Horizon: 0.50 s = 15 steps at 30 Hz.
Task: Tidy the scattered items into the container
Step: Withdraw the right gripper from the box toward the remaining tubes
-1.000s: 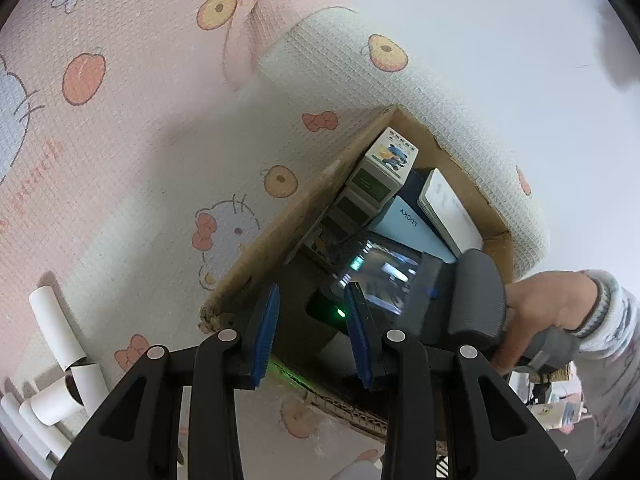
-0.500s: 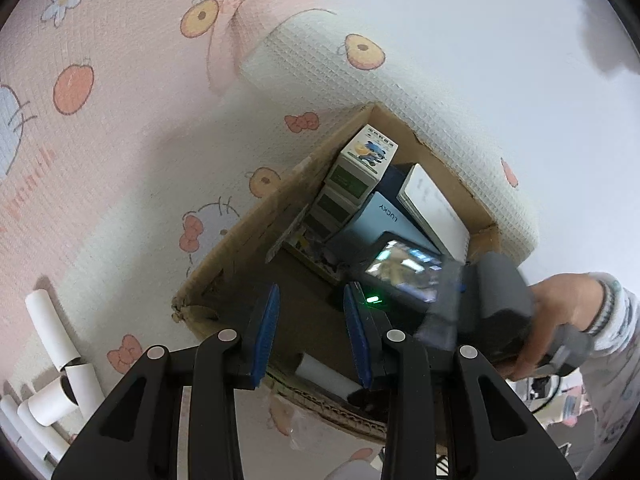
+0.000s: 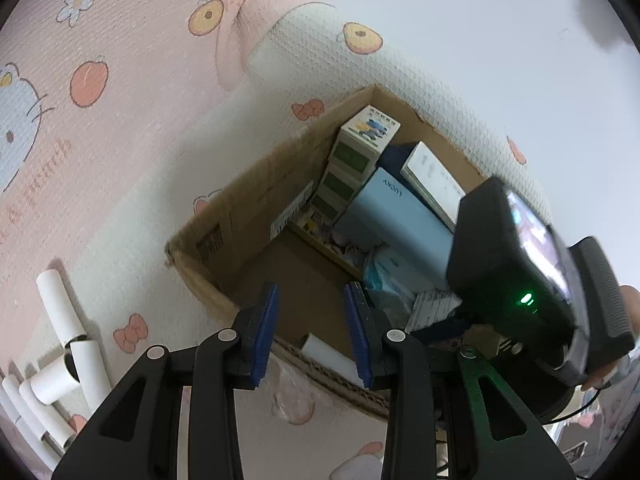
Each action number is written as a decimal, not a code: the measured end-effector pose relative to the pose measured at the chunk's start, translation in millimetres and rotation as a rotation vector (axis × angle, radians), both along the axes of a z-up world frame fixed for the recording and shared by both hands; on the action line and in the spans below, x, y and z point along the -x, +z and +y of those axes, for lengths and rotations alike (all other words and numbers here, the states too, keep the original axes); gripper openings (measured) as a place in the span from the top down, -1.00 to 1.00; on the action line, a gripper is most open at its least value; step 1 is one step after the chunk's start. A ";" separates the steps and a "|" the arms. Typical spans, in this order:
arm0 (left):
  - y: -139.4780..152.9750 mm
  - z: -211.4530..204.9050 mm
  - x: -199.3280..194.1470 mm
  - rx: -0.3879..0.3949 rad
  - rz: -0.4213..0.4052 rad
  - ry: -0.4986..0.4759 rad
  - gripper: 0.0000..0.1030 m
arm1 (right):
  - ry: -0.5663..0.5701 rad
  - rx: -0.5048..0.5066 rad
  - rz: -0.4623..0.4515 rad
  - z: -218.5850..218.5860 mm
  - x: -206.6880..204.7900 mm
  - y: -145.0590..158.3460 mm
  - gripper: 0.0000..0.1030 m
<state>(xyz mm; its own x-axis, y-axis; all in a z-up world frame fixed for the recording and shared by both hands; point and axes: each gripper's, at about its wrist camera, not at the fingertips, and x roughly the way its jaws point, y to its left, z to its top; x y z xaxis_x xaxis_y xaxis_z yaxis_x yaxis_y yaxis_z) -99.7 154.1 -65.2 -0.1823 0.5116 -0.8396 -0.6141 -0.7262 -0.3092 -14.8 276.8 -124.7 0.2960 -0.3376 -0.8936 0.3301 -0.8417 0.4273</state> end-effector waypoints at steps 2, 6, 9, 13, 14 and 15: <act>2.5 0.1 -10.6 0.009 0.040 -0.001 0.27 | -0.021 -0.035 0.069 4.0 -6.9 10.4 0.26; 8.6 -1.4 -29.6 0.018 0.098 0.010 0.24 | -0.037 -0.102 0.225 -27.3 -26.1 42.5 0.24; 15.0 -6.3 -47.5 0.008 0.133 0.018 0.15 | -0.033 -0.154 0.344 -45.4 -46.8 64.6 0.17; 20.4 -18.7 -68.1 -0.002 0.192 0.043 0.01 | 0.006 -0.232 0.509 -38.9 -40.2 60.2 0.09; 20.3 -22.6 -72.2 0.000 0.203 0.052 -0.01 | 0.018 -0.243 0.543 -43.3 -39.7 48.5 0.04; 18.8 -28.6 -76.9 -0.004 0.211 0.063 -0.03 | 0.029 -0.247 0.570 -50.7 -34.3 26.2 -0.01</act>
<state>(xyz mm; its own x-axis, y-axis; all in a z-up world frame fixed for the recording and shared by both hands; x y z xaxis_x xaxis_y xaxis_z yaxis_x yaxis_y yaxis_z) -22.8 125.5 -46.4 -0.3853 0.4970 -0.7775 -0.6188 -0.7642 -0.1819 19.5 226.1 -98.5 -0.2447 -0.1000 -0.9644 0.4731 -0.8805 -0.0287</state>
